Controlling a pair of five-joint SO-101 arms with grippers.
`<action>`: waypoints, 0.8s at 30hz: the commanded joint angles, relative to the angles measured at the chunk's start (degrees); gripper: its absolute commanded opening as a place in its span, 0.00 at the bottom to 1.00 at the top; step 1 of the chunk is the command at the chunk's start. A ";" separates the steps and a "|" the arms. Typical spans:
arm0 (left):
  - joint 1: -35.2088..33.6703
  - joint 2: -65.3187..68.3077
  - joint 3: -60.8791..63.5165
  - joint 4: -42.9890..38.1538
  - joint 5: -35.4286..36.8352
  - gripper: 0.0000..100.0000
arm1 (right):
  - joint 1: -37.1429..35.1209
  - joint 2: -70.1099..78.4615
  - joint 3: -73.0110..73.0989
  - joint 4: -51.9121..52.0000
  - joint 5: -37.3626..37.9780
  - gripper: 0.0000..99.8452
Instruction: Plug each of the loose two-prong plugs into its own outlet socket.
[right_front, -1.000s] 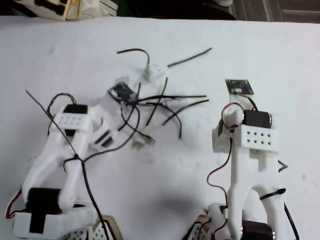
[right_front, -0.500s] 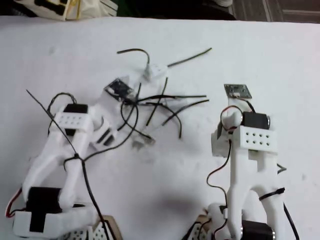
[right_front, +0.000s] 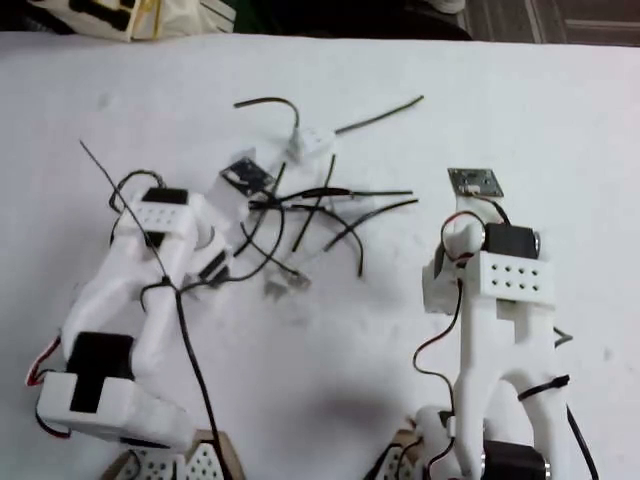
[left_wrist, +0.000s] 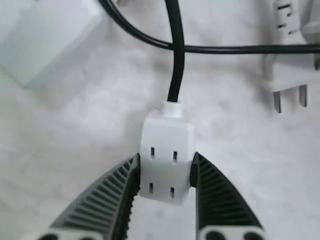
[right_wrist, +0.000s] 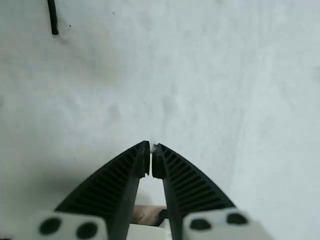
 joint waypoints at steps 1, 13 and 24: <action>2.95 1.27 -1.23 0.35 9.58 0.02 | 0.22 -1.89 -0.26 0.75 0.35 0.02; 3.91 1.27 -5.54 5.80 19.52 0.18 | 0.22 -1.89 -0.26 0.75 0.35 0.02; 3.74 -7.16 -10.11 14.07 17.32 0.20 | 0.22 -1.89 -0.26 0.57 0.35 0.02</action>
